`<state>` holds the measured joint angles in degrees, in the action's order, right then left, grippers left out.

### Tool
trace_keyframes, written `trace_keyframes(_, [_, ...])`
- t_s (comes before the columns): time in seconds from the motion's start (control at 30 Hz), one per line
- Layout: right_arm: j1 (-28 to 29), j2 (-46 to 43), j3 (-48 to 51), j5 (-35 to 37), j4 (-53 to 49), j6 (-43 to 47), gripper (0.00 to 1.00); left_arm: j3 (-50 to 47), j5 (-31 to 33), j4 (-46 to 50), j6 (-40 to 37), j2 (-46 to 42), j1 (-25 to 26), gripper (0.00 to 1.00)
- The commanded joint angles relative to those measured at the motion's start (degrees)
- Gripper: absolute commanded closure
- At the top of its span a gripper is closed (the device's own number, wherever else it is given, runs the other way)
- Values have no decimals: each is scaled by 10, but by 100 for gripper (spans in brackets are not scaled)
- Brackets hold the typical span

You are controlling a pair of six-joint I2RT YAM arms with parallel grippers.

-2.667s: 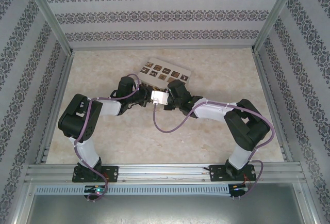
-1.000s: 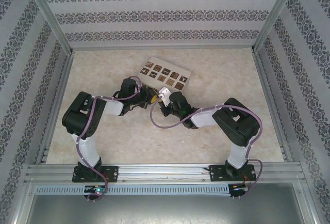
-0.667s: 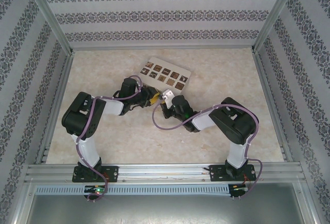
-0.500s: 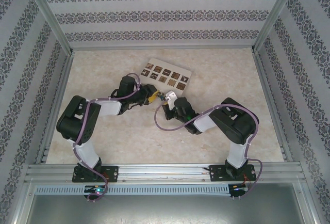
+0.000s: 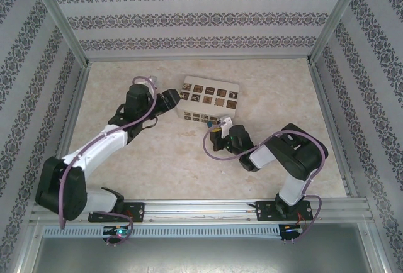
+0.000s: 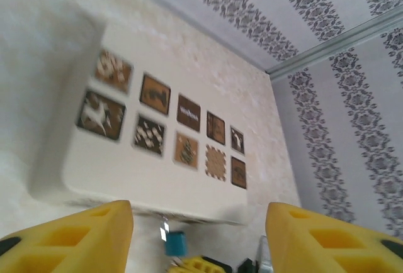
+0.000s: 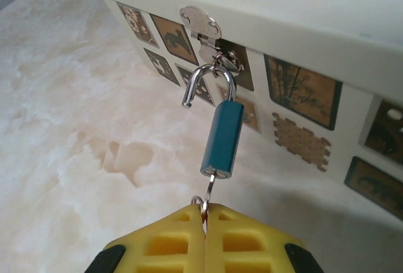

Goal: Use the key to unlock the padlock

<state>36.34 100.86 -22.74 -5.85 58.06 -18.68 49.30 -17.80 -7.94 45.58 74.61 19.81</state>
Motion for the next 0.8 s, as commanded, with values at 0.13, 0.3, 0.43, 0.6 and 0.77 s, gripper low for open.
trace_keyframes(0.13, [-6,8,27,-41,56,-65,100,2,98,17,-153,-52,-6,36])
trace_keyframes(0.3, [-5,27,19,-12,69,-79,96,21,96,26,-184,-21,-21,28])
trace_keyframes(0.43, [-4,23,18,8,65,-73,87,37,29,19,-143,25,-58,27])
trace_keyframes(0.6, [-5,-3,27,29,47,-64,70,61,-35,14,-117,76,-83,27])
trace_keyframes(0.77, [-8,-62,46,56,4,-49,50,82,-70,29,-115,113,-93,25])
